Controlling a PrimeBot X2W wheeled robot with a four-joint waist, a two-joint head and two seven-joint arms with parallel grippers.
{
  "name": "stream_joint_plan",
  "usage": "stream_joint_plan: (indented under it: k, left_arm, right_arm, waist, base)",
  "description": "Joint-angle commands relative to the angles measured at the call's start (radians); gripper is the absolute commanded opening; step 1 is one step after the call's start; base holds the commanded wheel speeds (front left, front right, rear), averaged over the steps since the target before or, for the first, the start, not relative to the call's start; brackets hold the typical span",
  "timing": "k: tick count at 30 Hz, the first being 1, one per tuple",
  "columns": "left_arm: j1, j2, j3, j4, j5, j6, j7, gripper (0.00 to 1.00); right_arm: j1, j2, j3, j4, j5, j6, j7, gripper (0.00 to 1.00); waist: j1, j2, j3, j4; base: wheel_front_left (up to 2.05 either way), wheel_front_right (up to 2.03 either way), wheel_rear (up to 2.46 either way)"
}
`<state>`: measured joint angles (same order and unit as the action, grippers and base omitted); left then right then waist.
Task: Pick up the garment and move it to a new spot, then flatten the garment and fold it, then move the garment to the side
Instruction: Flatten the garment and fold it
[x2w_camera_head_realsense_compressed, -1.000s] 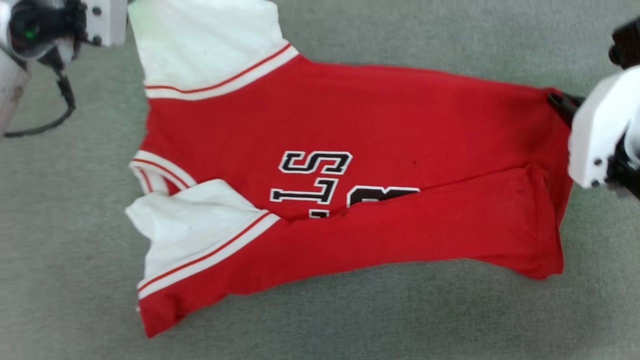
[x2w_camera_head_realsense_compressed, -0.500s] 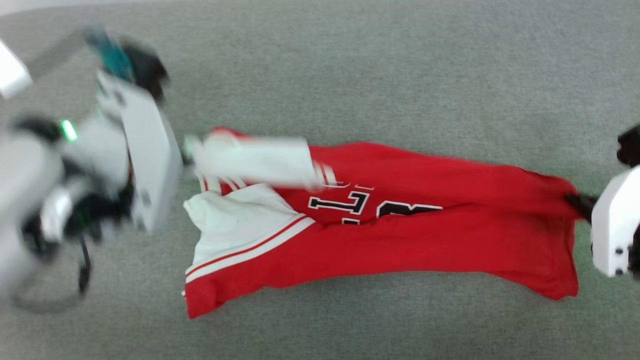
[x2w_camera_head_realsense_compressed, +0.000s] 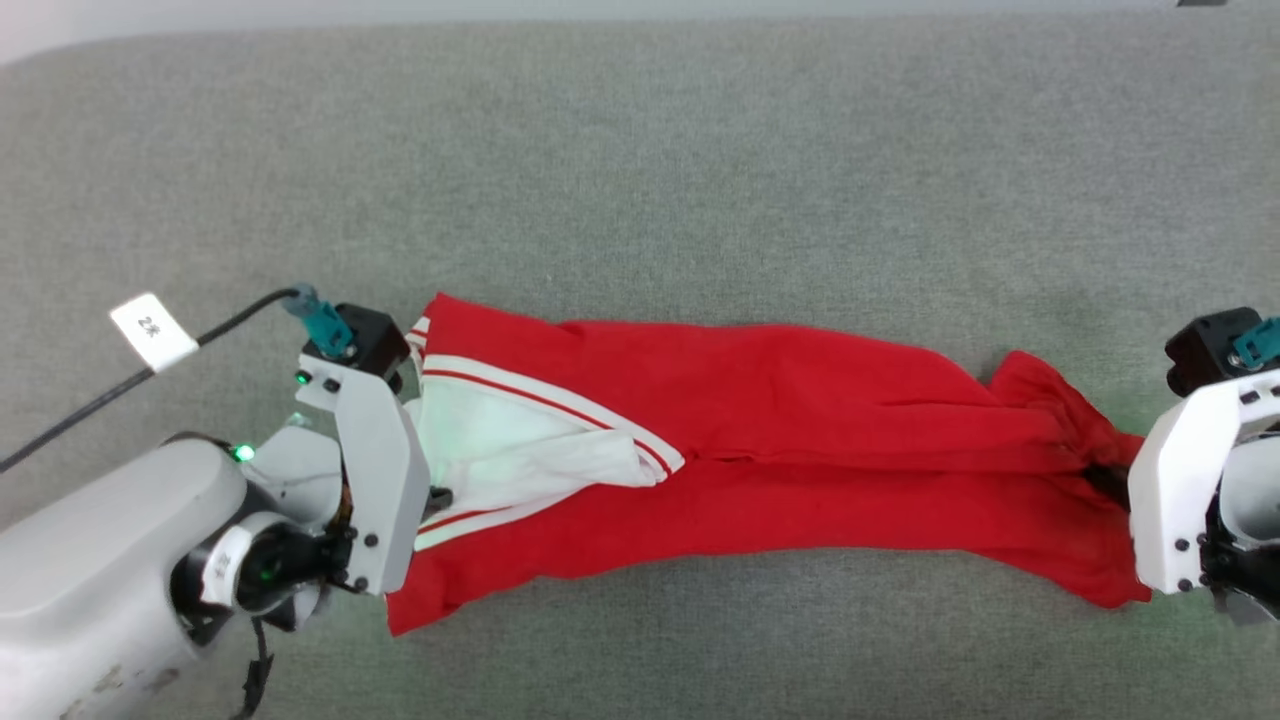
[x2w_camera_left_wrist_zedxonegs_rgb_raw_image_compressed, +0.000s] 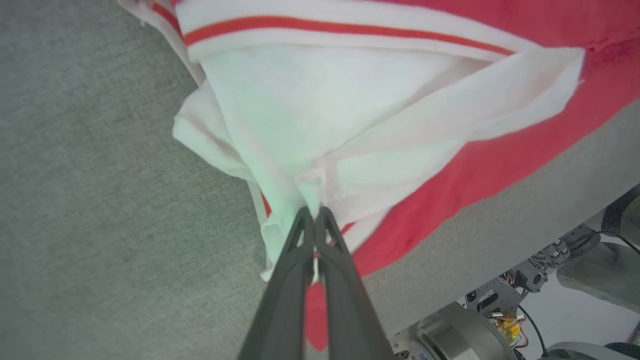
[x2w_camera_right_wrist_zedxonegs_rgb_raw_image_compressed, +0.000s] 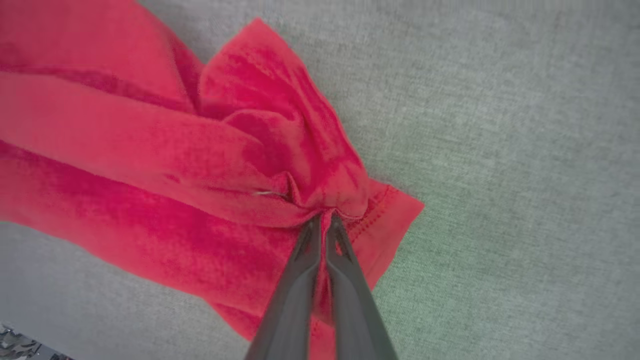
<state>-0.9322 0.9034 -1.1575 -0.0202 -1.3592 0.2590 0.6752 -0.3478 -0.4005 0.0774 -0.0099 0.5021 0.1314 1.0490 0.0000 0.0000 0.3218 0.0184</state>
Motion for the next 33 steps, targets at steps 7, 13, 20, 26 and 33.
stream_joint_plan:
  k: [7, 13, 20, 26, 33]
  left_arm:
    - [0.033, -0.024, 0.017, 0.054, -0.026, -0.046, -0.041, 1.00]
    - [0.071, 0.004, 0.038, 0.017, -0.027, -0.028, -0.111, 1.00]
    - [0.167, 0.063, 0.090, -0.067, -0.012, -0.002, -0.309, 1.00]
    - [0.268, 0.103, 0.140, -0.115, 0.017, 0.019, -0.535, 1.00]
    - [0.384, 0.132, 0.184, -0.140, 0.032, 0.044, -0.765, 1.00]
  right_arm:
    - [-0.031, 0.007, 0.007, 0.031, 0.014, -0.002, -0.028, 1.00]
    - [-0.015, 0.028, -0.017, 0.025, 0.047, -0.002, -0.022, 1.00]
    - [0.018, 0.056, -0.106, 0.020, 0.033, -0.002, -0.026, 1.00]
    - [0.039, 0.069, -0.194, 0.056, 0.006, -0.002, -0.034, 1.00]
    - [0.045, 0.078, -0.262, 0.142, -0.008, -0.002, -0.012, 1.00]
  waist:
    - [0.0000, 0.0000, -0.073, 0.004]
    - [0.0000, 0.0000, -0.132, 0.012]
    - [0.0000, 0.0000, -0.179, 0.021]
    - [0.0000, 0.0000, -0.193, 0.040]
    - [0.0000, 0.0000, -0.193, 0.067]
  base:
    - [0.00, 0.00, 0.00]
    - [0.00, 0.00, 0.00]
    - [0.00, 0.00, 0.00]
    - [0.00, 0.00, 0.00]
    - [0.00, 0.00, 0.00]
